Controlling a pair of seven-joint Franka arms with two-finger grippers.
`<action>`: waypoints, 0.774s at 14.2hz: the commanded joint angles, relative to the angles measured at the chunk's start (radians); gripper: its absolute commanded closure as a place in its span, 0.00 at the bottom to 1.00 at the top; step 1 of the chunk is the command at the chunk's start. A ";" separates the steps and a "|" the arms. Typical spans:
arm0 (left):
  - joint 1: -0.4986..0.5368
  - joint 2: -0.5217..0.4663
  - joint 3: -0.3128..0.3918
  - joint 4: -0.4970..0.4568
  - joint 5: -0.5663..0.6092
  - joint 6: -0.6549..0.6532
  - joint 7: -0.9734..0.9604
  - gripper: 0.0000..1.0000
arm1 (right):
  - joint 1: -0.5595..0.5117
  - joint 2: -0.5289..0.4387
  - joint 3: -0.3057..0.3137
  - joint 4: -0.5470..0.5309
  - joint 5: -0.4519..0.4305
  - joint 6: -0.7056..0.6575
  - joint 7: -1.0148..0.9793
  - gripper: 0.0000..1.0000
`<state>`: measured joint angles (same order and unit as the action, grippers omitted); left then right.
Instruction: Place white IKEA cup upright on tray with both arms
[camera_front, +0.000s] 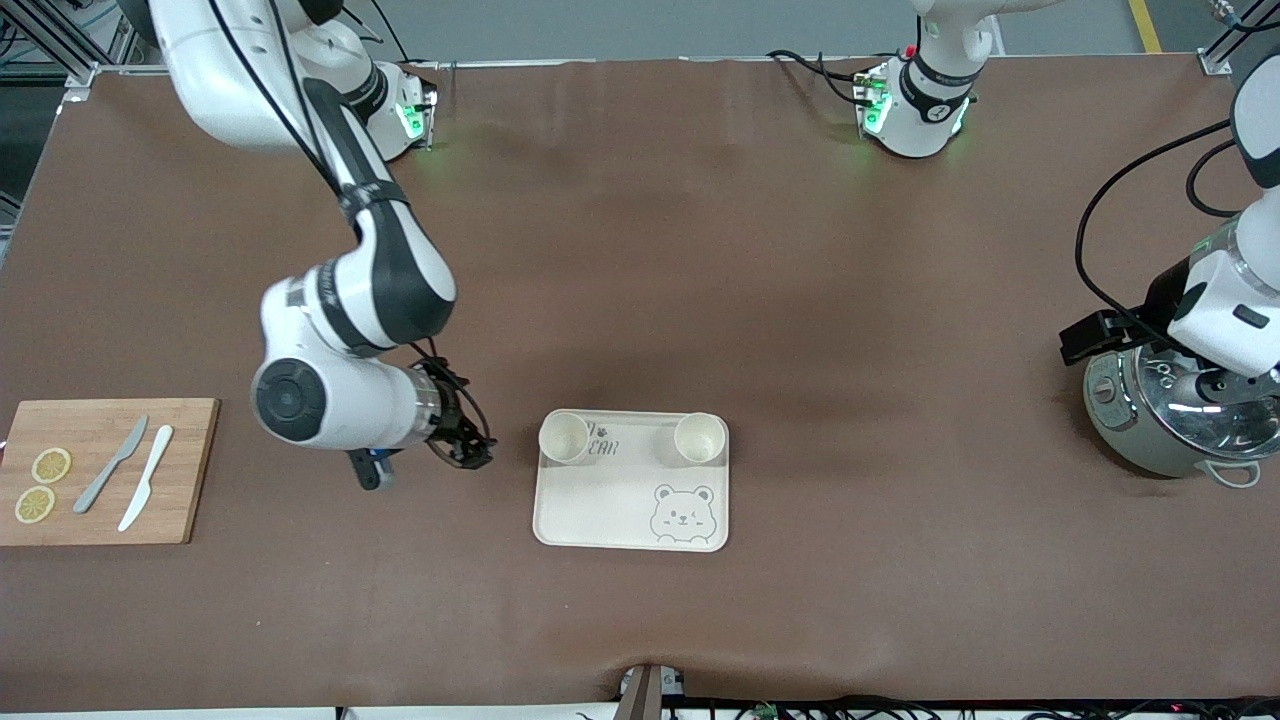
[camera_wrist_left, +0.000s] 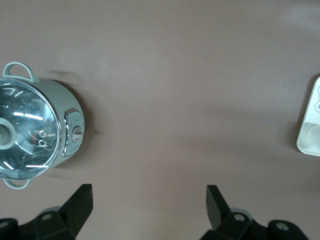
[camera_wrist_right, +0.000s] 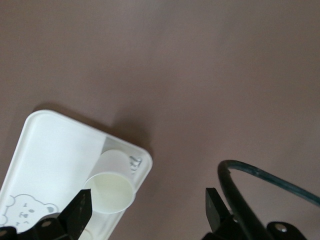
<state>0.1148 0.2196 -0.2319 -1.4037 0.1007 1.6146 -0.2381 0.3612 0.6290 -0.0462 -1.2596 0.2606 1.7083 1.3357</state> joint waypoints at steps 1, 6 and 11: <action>0.002 -0.046 -0.007 -0.014 0.024 -0.009 0.002 0.00 | -0.034 -0.103 0.000 -0.041 -0.043 -0.090 -0.120 0.00; -0.001 -0.092 -0.004 -0.017 0.008 -0.045 -0.003 0.00 | -0.188 -0.264 -0.001 -0.188 -0.078 -0.141 -0.453 0.00; -0.098 -0.201 0.078 -0.085 -0.033 -0.084 0.007 0.00 | -0.301 -0.423 -0.001 -0.300 -0.187 -0.164 -0.786 0.00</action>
<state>0.0720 0.1007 -0.2134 -1.4153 0.0964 1.5416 -0.2353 0.1097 0.3042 -0.0654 -1.4722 0.0935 1.5366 0.6532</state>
